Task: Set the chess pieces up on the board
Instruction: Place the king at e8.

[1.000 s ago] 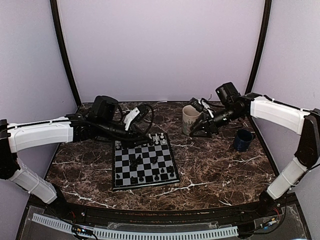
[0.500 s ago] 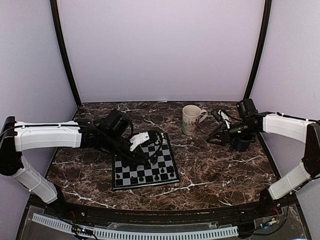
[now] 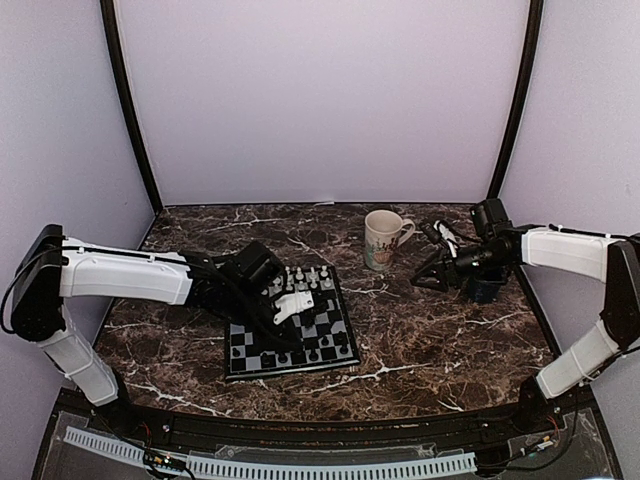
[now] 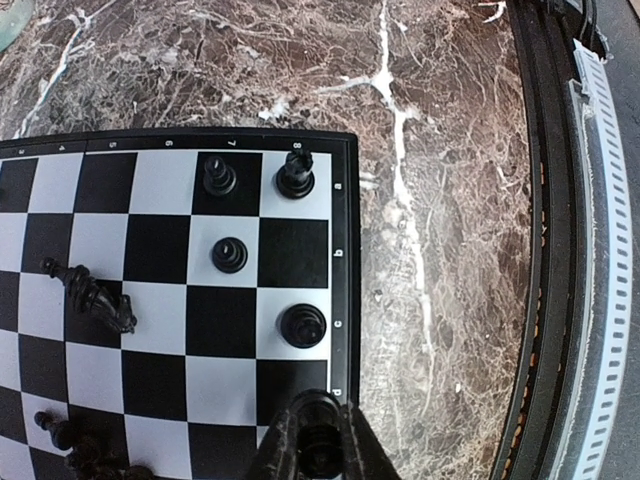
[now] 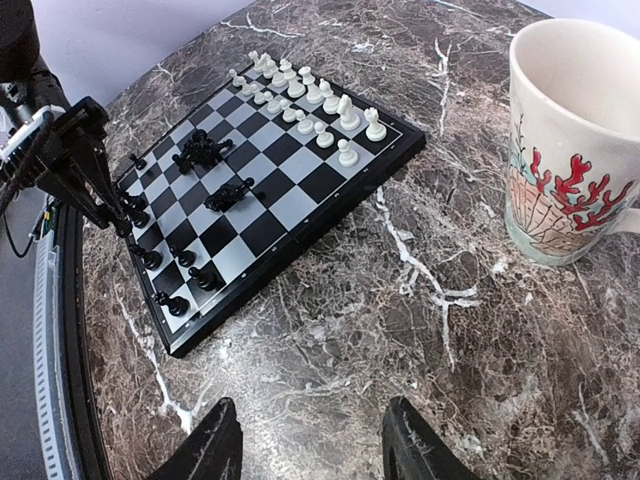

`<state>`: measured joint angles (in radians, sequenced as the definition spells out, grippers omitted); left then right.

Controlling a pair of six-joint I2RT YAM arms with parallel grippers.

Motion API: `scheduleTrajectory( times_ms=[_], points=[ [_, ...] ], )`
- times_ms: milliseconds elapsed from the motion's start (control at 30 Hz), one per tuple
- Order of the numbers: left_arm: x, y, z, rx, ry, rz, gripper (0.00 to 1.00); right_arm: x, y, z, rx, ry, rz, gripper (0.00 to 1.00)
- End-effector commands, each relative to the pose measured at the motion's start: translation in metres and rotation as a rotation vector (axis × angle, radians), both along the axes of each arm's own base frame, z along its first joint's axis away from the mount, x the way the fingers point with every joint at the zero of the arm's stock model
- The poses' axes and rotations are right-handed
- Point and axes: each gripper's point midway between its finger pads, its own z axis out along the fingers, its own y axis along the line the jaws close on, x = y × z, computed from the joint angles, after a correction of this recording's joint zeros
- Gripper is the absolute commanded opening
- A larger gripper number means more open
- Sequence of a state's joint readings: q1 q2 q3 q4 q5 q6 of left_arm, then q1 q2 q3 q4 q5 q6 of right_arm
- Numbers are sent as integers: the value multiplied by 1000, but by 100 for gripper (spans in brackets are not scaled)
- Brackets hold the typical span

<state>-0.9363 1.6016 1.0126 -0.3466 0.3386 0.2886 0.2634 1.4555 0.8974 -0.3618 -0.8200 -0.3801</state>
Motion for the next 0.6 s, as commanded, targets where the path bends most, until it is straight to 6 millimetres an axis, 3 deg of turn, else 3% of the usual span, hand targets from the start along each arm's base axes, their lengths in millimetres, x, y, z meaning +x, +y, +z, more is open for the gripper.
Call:
scheduleTrajectory(
  times_ms=[0, 567],
  points=[
    [-3, 0, -11, 21, -3, -28, 16, 6, 4, 10, 31, -29, 13, 49],
    [-1, -3, -29, 59, 17, -30, 20, 5, 5, 8, 35, -17, 22, 49]
  ],
)
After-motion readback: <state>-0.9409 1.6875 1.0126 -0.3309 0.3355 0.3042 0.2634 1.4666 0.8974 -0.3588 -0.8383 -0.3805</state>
